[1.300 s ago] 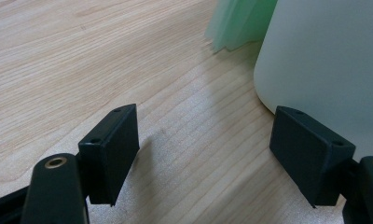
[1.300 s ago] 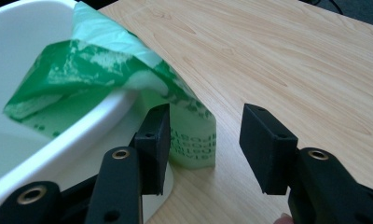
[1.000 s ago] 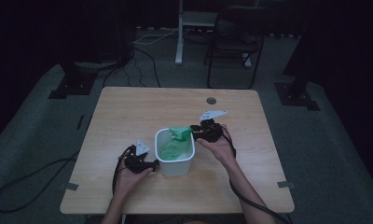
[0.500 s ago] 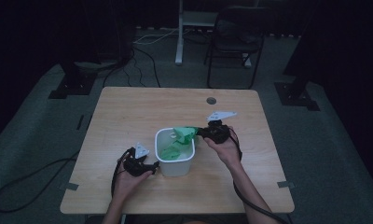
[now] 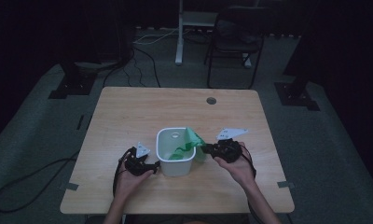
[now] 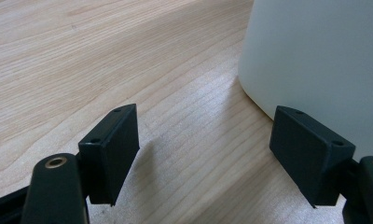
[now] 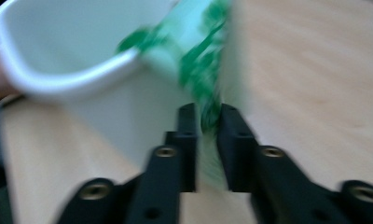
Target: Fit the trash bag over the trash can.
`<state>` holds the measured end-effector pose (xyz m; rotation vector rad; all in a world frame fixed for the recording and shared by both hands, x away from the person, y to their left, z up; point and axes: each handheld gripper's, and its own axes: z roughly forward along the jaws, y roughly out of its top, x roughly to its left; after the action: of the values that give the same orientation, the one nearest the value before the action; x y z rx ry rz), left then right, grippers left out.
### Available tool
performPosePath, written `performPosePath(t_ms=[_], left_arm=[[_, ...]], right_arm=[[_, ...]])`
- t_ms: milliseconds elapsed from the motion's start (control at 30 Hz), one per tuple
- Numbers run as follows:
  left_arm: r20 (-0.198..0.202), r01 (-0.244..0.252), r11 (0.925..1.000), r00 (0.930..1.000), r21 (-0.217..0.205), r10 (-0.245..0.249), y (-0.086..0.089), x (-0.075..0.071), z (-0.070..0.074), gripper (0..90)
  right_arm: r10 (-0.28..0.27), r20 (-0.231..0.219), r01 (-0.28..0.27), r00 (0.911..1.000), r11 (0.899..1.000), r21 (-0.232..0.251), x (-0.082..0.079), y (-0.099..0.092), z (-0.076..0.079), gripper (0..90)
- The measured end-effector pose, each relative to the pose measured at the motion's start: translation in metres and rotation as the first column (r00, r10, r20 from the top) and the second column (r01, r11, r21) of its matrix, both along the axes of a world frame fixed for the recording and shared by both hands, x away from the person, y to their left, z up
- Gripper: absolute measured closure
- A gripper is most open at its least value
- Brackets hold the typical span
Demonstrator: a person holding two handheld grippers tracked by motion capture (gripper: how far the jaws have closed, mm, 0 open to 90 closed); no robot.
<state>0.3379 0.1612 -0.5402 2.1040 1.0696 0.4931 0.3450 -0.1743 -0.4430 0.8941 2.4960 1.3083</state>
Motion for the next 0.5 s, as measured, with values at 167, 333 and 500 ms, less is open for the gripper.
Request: performPosePath(t_ms=[167, 333, 500], left_arm=[[0.0, -0.001, 1.0, 1.0, 0.001, 0.001, 0.0, 0.002, -0.001, 24.7], [-0.002, -0.004, 1.0, 1.0, 0.001, 0.004, 0.0, 0.003, -0.001, 24.7], [-0.003, -0.003, 1.0, 1.0, 0.004, 0.003, -0.001, 0.002, -0.001, 24.7]], right_arm=[[0.007, -0.034, -0.004, 0.9994, 0.996, 0.091, -0.003, -0.021, -0.011, 64.2], [-0.073, -0.06, 0.079, 0.9955, 0.99, 0.113, 0.006, -0.038, -0.017, 64.9], [-0.074, -0.097, 0.082, 0.9925, 0.993, 0.08, 0.016, -0.035, -0.036, 59.5]])
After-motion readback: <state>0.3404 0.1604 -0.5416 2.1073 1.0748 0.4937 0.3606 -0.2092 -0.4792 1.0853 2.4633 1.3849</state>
